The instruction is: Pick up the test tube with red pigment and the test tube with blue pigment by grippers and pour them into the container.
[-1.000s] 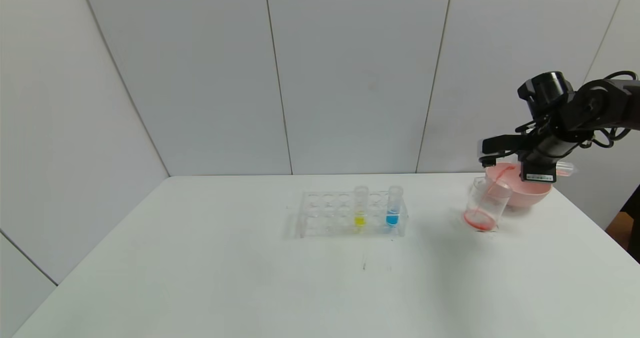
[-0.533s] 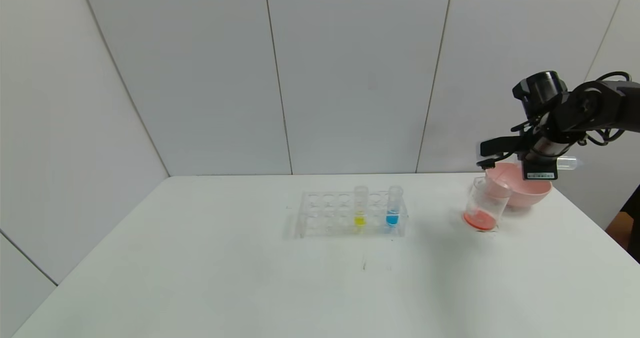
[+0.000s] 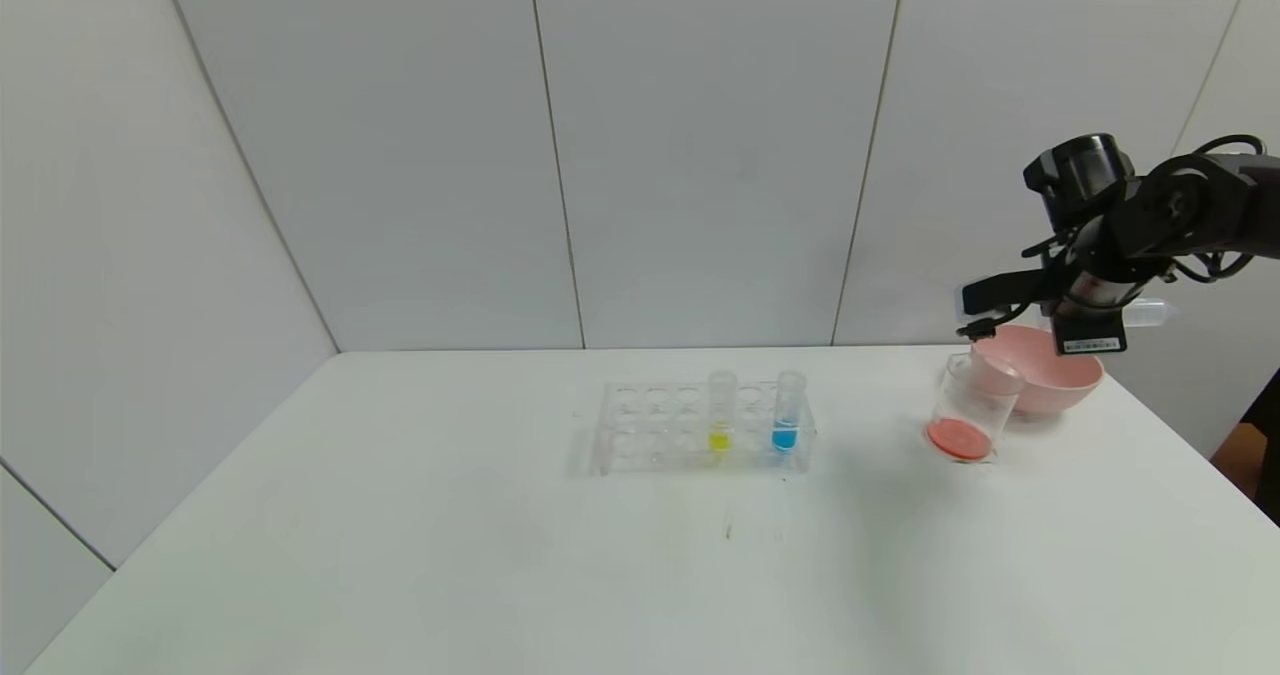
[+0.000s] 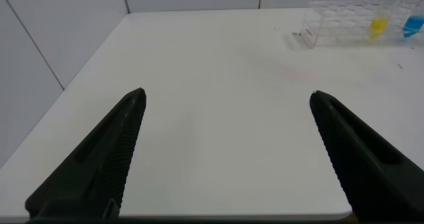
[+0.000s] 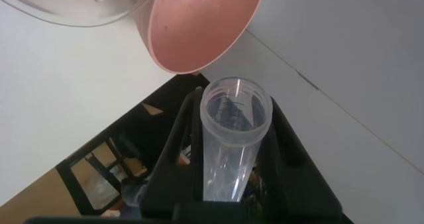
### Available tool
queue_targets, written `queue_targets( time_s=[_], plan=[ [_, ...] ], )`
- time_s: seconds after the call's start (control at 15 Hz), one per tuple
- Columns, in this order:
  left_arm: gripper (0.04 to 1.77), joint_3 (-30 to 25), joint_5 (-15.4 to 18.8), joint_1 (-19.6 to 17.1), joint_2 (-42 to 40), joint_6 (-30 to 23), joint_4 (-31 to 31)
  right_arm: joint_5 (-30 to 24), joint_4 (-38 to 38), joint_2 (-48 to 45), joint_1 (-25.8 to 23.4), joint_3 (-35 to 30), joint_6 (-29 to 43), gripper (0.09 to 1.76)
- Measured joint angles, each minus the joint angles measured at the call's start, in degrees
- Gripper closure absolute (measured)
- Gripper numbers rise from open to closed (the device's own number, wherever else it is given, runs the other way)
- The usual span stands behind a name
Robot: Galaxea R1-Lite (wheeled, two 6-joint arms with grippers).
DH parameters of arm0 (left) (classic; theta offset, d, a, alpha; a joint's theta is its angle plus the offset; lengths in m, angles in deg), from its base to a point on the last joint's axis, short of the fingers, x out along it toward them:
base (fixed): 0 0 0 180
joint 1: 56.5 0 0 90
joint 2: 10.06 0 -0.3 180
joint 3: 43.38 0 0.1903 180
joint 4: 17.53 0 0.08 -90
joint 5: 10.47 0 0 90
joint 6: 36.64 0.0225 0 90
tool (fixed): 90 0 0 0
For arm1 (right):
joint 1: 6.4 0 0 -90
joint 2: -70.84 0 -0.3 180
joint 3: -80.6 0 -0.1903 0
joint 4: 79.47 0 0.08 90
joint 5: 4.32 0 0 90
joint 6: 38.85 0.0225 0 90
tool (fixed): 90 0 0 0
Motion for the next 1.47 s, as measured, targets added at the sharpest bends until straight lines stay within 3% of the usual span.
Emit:
queue_targets(
  time_s=[0.13, 0.4, 0.6, 0.87, 1.0, 1.47],
  plan=[
    [0.05, 0.0, 0.0, 0.0, 0.0, 0.0, 0.0, -1.3, 0.2, -0.4, -0.2, 0.0, 1.0, 1.32],
    [0.05, 0.0, 0.0, 0.0, 0.0, 0.0, 0.0, -12.8, 1.0, -1.5, -1.7, 0.0, 10.4, 1.32],
    [0.05, 0.0, 0.0, 0.0, 0.0, 0.0, 0.0, -21.1, 1.1, -2.7, -3.1, 0.0, 21.7, 1.32],
    [0.05, 0.0, 0.0, 0.0, 0.0, 0.0, 0.0, -38.3, 3.2, -5.7, -4.9, -2.3, 40.8, 1.32],
    [0.05, 0.0, 0.0, 0.0, 0.0, 0.0, 0.0, -40.4, 10.0, -8.2, -5.9, -6.7, 48.3, 1.32],
    [0.05, 0.0, 0.0, 0.0, 0.0, 0.0, 0.0, -41.2, 53.1, -17.7, -7.4, -34.2, 72.9, 1.32]
  ],
)
